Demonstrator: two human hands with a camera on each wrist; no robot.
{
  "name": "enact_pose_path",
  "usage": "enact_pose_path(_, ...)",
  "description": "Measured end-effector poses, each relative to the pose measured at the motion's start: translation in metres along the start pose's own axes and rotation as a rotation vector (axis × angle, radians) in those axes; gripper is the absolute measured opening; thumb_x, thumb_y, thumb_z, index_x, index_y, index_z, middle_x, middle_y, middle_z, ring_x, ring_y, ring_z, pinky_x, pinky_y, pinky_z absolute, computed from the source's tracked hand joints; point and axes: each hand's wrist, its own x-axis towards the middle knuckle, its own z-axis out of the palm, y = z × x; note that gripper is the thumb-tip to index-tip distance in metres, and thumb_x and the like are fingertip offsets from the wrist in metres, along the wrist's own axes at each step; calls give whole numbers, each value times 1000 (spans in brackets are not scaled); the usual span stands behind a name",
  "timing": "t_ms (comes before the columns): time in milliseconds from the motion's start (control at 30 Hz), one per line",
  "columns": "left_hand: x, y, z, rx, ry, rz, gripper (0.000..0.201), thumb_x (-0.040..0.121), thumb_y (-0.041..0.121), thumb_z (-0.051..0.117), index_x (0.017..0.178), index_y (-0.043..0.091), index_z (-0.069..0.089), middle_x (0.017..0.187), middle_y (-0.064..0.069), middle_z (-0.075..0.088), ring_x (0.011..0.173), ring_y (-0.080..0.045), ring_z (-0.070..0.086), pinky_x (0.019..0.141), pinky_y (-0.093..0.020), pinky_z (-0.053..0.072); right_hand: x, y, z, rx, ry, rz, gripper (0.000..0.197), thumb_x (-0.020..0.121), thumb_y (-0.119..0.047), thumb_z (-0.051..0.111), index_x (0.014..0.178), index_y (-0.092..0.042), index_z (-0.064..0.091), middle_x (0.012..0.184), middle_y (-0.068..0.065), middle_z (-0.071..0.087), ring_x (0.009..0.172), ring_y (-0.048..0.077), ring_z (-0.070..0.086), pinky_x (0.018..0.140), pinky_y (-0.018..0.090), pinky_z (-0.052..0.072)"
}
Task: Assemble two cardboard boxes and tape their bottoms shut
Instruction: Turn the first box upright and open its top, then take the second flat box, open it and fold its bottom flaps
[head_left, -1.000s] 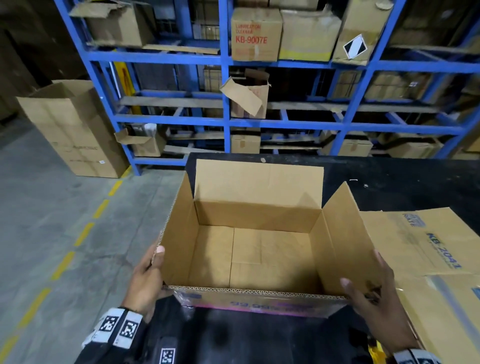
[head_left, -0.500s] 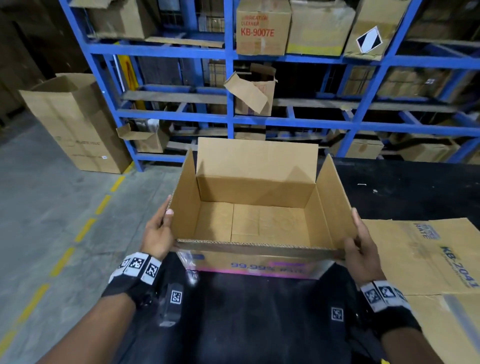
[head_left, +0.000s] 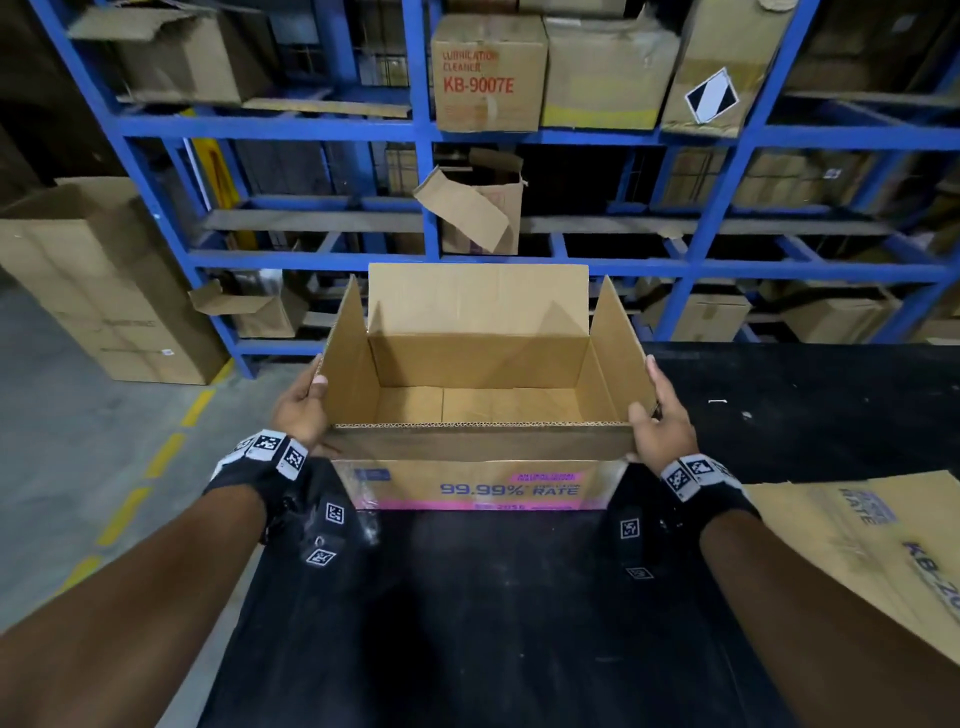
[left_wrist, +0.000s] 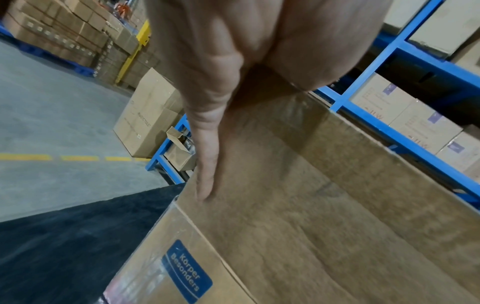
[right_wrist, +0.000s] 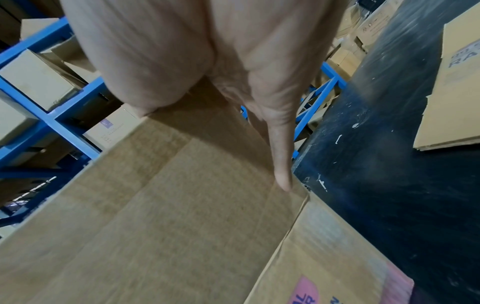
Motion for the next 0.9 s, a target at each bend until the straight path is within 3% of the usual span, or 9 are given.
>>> enact_pose_path(67, 7, -2, 1, 68, 43, 73, 45, 109, 40, 42, 154, 40, 42, 160, -7, 43, 142, -45, 43, 93, -55, 53, 4, 0, 0, -8, -11, 4, 72, 90, -32, 57, 135, -78, 24, 139, -15, 54, 103, 23, 68, 82, 50, 61)
enact_pose_path(133, 7, -4, -6, 242, 63, 197, 49, 107, 40, 48, 156, 33, 43, 154, -10, 52, 140, -38, 49, 106, -39, 44, 1, -1, -4, -2, -38, 33, 75, 92, -39, 62, 139, -75, 17, 142, -13, 50, 114, 24, 64, 78, 50, 62)
enact_pose_path(233, -19, 6, -12, 470, 190, 337, 54, 101, 41, 58, 153, 29, 47, 145, -21, 51, 132, -40, 51, 112, -47, 42, -14, -4, -18, 78, -35, 100, 76, 93, -45, 64, 143, -71, 14, 150, -1, 48, 129, 25, 53, 75, 48, 63)
enact_pose_path(300, -59, 23, -3, 460, 254, 552, 49, 99, 31, 63, 147, 25, 54, 137, -20, 49, 131, -38, 48, 111, -45, 38, -32, 0, -34, 117, 30, 106, 70, 94, -43, 63, 150, -57, 24, 146, 2, 52, 121, 19, 57, 80, 47, 62)
enact_pose_path(400, -127, 35, 26, 423, 187, 821, 40, 96, 28, 63, 136, 24, 61, 127, -12, 52, 127, -30, 46, 108, -43, 36, -73, 20, -65, 110, 138, 77, 56, 93, -38, 64, 145, -41, 45, 129, 0, 64, 100, 5, 62, 91, 48, 58)
enact_pose_path(567, -225, 3, 116, 316, -329, 895, 35, 91, 29, 59, 125, 34, 65, 113, 10, 57, 111, -16, 62, 98, -48, 53, -179, 70, -120, 77, 246, 36, 33, 93, -20, 66, 126, -21, 65, 101, -2, 70, 86, -3, 65, 88, 41, 57)
enact_pose_path(667, -280, -40, 180, 364, -602, 856, 31, 91, 31, 60, 120, 33, 67, 109, 10, 59, 103, -9, 63, 94, -42, 54, -244, 113, -148, 26, 296, 100, 30, 94, -15, 65, 123, -20, 65, 101, -1, 71, 89, -5, 64, 84, 24, 54)
enact_pose_path(767, -330, -84, 242, 444, -826, 782, 30, 91, 16, 70, 116, 32, 70, 103, 9, 60, 91, -1, 64, 90, -33, 56, -306, 160, -176, 84, 390, 237, 24, 92, -8, 67, 114, -18, 67, 96, 3, 70, 79, -8, 64, 72, 6, 46)
enact_pose_path(900, -404, -131, 317, 597, -1062, 664, 25, 90, 14, 73, 109, 30, 72, 93, 3, 62, 71, -10, 65, 82, -31, 56, -384, 219, -217, 83, 572, 445, 24, 91, -11, 66, 111, -24, 68, 89, -4, 70, 75, 4, 66, 67, 11, 48)
